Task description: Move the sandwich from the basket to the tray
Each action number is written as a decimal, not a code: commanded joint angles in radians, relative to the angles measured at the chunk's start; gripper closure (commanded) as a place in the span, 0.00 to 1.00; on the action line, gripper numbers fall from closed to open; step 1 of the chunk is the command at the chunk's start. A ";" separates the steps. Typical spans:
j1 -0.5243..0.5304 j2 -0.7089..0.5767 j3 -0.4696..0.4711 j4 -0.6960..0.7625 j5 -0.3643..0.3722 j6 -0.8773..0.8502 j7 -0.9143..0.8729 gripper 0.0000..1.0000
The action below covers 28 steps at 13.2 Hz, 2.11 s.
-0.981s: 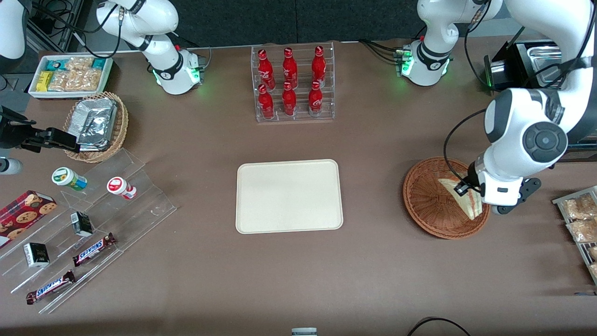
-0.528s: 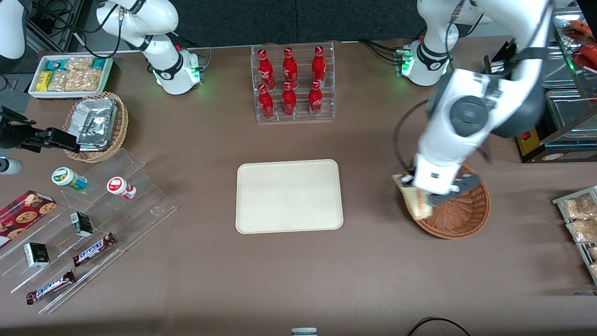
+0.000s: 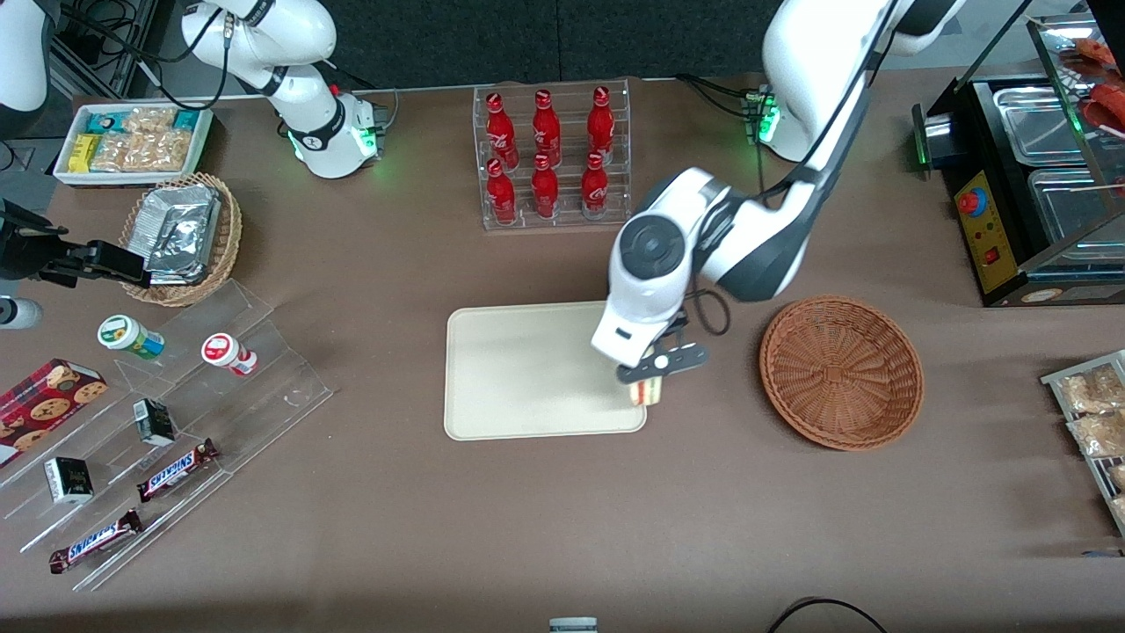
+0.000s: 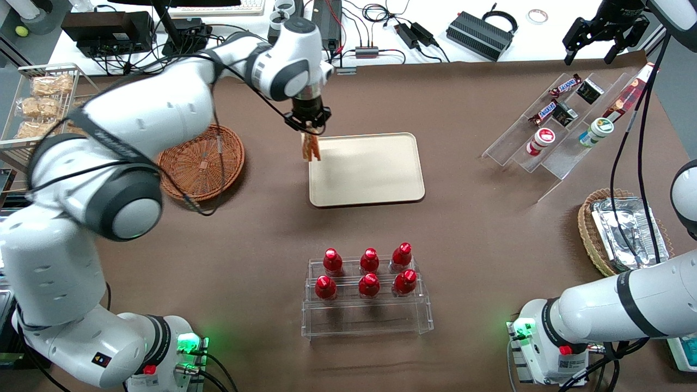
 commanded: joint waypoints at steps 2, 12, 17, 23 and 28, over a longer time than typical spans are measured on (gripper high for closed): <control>-0.049 0.131 0.013 0.136 0.011 0.018 0.005 1.00; -0.149 0.279 0.021 0.199 0.019 0.122 -0.053 1.00; -0.166 0.292 0.021 0.202 0.032 0.122 -0.086 0.79; -0.136 0.229 0.021 0.204 0.051 0.017 -0.086 0.01; 0.022 -0.044 0.021 0.188 0.046 -0.259 -0.068 0.01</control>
